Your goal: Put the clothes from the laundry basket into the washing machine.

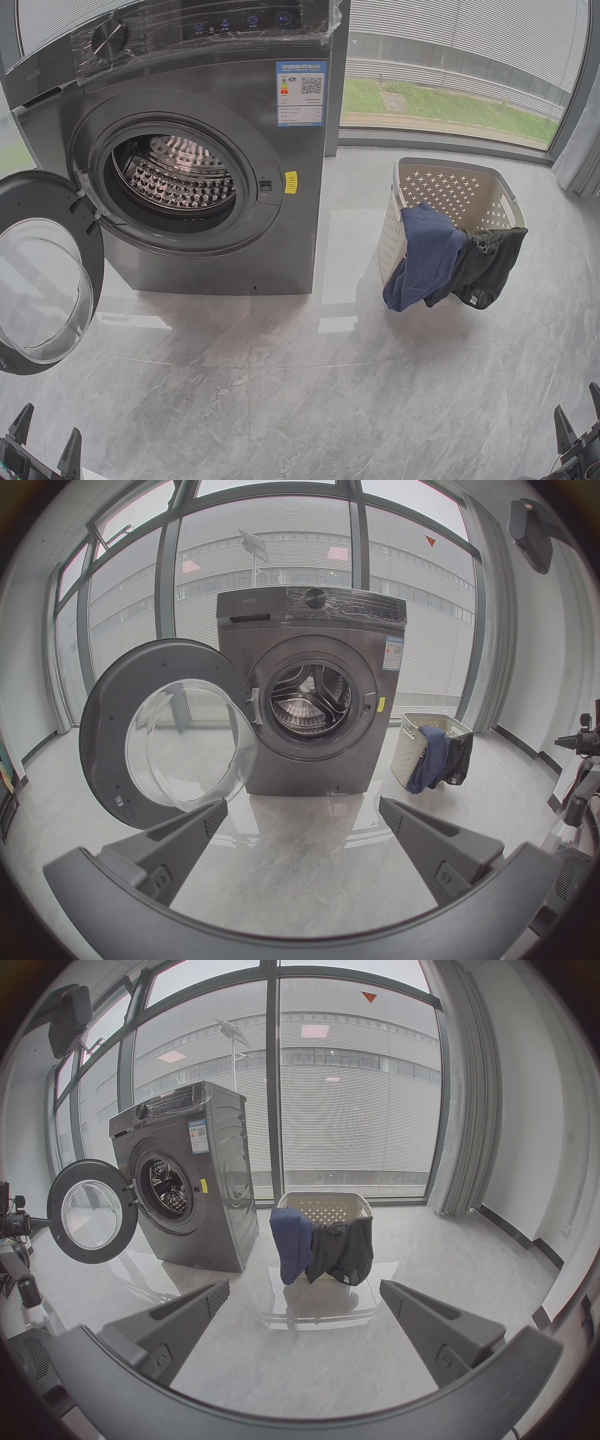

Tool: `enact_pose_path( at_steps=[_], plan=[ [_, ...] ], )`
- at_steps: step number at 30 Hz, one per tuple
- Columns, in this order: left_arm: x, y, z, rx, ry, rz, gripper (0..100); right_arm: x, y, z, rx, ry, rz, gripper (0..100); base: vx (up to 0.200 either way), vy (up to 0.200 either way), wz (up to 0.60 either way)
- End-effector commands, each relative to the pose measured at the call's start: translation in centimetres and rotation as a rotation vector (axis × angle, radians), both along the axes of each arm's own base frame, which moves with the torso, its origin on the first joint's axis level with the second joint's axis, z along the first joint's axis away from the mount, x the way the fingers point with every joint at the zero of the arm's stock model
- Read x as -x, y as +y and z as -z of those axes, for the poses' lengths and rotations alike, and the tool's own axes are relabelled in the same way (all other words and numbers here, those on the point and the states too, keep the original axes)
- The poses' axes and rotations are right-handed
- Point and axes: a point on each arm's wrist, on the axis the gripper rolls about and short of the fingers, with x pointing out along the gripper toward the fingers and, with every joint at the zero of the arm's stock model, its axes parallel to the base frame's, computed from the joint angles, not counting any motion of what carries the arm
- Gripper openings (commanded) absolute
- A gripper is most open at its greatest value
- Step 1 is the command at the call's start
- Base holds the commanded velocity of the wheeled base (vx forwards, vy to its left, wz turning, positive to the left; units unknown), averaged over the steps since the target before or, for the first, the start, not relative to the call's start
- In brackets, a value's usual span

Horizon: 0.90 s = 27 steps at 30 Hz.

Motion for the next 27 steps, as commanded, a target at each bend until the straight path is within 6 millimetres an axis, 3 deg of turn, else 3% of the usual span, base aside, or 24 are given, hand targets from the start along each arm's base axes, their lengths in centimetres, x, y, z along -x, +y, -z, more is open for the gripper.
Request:
enact_pose_path(
  at_steps=[1, 10, 19, 27],
  plan=[
    [-0.04, 0.0, 0.46, 0.0, 0.005, 0.0, 100, -0.1, 0.0, 0.5, 0.0, 0.013, 0.0, 100, 0.0, -0.2, 0.0],
    [-0.04, -0.01, 0.46, 0.005, 0.005, 0.003, 100, -0.1, 0.0, 0.5, 0.0, 0.013, 0.0, 100, 0.0, -0.2, 0.0],
    [-0.04, 0.01, 0.46, 0.02, 0.005, -0.004, 100, -0.1, 0.0, 0.5, 0.0, 0.013, 0.0, 100, 0.0, 0.0, 0.0],
    [-0.04, 0.01, 0.46, 0.019, 0.005, -0.004, 100, -0.1, 0.0, 0.5, 0.0, 0.013, 0.0, 100, 0.0, -0.2, 0.0]
  ],
)
